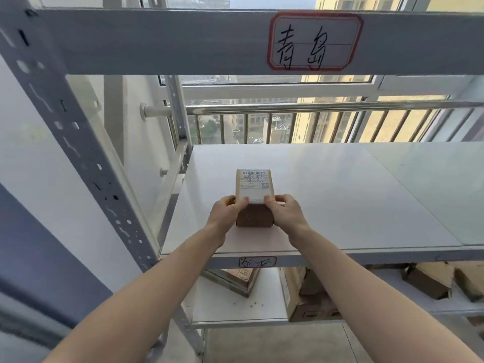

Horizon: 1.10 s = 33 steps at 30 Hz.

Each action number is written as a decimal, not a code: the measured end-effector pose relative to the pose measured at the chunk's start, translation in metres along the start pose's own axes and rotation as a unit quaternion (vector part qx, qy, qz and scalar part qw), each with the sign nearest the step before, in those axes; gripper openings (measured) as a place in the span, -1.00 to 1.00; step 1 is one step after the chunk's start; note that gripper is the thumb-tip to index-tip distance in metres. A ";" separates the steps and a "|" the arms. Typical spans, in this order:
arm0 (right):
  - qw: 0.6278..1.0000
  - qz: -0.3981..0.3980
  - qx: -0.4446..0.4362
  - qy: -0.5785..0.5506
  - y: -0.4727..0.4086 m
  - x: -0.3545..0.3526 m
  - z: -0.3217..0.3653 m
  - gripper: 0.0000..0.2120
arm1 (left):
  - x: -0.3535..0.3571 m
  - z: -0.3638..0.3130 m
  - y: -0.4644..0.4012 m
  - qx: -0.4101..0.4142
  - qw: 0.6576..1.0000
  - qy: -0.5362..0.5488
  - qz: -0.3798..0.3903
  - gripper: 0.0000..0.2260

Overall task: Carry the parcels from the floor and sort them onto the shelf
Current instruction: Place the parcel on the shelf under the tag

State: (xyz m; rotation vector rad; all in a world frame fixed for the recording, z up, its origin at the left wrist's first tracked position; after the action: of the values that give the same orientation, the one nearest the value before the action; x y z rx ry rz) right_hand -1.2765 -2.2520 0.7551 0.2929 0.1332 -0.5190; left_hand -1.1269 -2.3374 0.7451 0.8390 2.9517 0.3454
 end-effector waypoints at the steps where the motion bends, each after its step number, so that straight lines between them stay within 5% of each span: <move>1: 1.000 0.004 -0.003 0.003 -0.002 0.000 -0.002 -0.57 | -0.001 0.001 -0.001 0.004 1.000 -0.003 0.001 -0.77; 7: 0.998 0.031 -0.026 0.040 0.000 -0.003 -0.005 -0.39 | -0.005 0.002 0.001 0.032 0.999 -0.044 -0.005 -0.55; 11: 0.986 0.029 -0.100 0.131 0.008 -0.016 0.004 -0.24 | -0.021 0.000 0.004 0.086 0.983 -0.159 -0.029 -0.23; 19: 0.963 0.030 -0.175 0.201 0.004 -0.017 0.016 -0.46 | -0.014 -0.025 0.009 0.213 0.928 -0.304 -0.031 -0.52; 33: 0.966 0.033 -0.151 0.207 -0.050 -0.001 0.039 -0.51 | -0.027 -0.045 -0.039 0.172 0.926 -0.331 -0.059 -0.64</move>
State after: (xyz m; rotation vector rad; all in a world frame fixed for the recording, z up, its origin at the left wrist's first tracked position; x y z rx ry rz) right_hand -1.3005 -2.3047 0.7800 0.1029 0.6018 -0.3585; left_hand -1.1286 -2.3932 0.7796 0.6276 2.4183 -0.4030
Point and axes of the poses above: each hand's wrist, its own y-axis away from the middle knuckle, its own x-axis out of the palm, z = x × y, the point moved 8 cm from there along -y, towards the middle knuckle, and after that the axes turned 6 degrees about z, right-handed, at the moved point
